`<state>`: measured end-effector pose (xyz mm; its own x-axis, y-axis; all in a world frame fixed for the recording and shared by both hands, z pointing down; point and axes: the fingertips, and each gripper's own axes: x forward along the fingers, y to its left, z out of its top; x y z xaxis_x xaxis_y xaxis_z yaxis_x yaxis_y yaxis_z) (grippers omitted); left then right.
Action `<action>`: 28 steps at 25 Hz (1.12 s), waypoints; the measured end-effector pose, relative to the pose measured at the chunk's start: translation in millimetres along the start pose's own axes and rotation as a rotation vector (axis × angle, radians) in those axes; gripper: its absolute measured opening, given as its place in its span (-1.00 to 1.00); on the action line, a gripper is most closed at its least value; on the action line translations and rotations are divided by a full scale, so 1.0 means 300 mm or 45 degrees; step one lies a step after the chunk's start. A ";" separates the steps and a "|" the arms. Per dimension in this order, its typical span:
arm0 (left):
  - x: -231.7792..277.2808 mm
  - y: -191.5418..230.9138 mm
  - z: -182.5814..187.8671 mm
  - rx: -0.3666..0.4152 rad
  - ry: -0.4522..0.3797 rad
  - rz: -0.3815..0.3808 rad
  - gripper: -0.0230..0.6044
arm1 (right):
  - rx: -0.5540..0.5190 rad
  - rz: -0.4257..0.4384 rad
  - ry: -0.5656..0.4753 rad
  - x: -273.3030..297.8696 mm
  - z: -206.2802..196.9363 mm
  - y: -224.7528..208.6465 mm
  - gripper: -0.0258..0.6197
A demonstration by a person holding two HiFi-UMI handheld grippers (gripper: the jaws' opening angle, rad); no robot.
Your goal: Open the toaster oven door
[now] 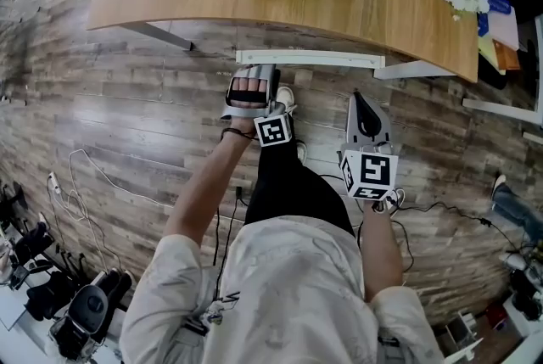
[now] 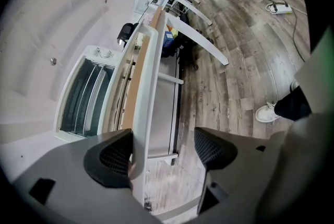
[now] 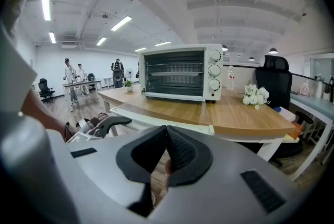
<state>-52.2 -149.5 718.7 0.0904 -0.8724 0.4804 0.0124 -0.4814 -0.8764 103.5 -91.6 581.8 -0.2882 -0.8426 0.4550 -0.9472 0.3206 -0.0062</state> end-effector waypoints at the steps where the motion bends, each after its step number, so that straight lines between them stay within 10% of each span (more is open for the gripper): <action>1: 0.005 -0.004 0.000 0.001 -0.002 0.010 0.27 | -0.004 0.006 -0.001 0.004 0.004 0.007 -0.85; 28: 0.068 -0.077 0.002 0.013 -0.026 0.072 0.47 | -0.030 0.002 0.013 0.018 0.006 0.010 -0.85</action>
<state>-50.1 -156.1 748.7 0.1116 -0.8963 0.4291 0.0166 -0.4301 -0.9026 98.8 -95.9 582.5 -0.2880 -0.8376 0.4642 -0.9432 0.3320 0.0139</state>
